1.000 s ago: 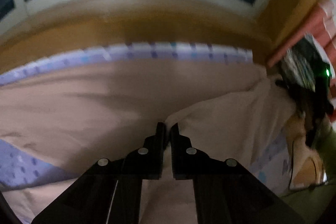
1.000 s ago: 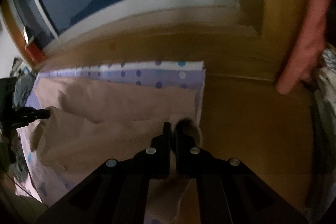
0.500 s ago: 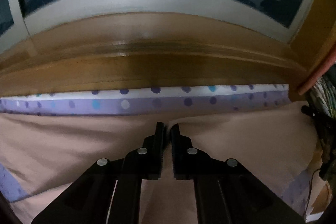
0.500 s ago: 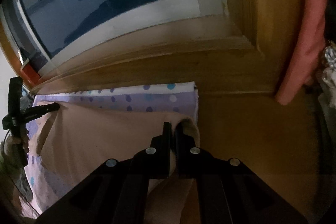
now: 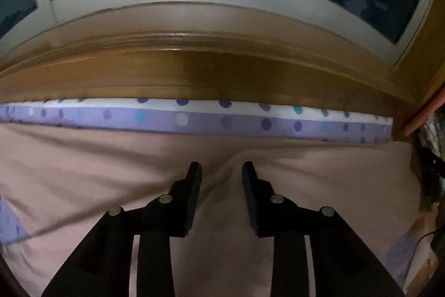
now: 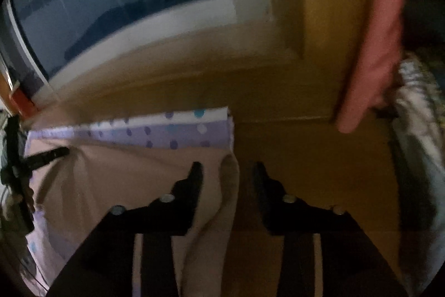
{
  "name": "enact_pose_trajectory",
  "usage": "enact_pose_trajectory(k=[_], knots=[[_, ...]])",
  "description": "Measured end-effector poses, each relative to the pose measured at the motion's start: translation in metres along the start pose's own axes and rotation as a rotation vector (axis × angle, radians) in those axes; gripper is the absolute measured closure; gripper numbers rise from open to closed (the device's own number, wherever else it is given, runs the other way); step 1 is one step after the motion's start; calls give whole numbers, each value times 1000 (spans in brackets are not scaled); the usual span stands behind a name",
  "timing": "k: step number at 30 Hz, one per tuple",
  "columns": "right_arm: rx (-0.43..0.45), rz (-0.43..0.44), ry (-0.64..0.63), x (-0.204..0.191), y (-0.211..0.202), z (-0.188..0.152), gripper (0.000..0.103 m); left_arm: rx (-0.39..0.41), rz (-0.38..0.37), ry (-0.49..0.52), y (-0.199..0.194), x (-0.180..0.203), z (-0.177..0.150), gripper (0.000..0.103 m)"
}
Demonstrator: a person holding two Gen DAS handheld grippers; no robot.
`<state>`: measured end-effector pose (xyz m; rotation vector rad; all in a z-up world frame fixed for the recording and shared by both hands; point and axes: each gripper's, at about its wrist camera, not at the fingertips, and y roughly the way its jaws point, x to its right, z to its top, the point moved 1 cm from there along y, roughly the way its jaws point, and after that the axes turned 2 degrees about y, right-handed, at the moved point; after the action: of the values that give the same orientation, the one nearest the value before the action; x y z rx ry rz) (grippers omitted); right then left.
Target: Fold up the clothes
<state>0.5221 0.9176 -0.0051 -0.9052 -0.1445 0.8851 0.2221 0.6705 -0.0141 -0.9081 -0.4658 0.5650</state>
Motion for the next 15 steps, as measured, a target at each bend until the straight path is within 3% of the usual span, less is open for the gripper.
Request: enact_pose_trajectory(k=[4, 10, 15], knots=[[31, 65, 11, -14, -28, -13, 58, -1, -25, -32, -24, 4, -15, 59], [-42, 230, -73, -76, -23, -49, 58, 10, -35, -114, -58, 6, -55, 59], [-111, 332, -153, -121, -14, -80, 58, 0, 16, -174, -84, -8, -104, 59]])
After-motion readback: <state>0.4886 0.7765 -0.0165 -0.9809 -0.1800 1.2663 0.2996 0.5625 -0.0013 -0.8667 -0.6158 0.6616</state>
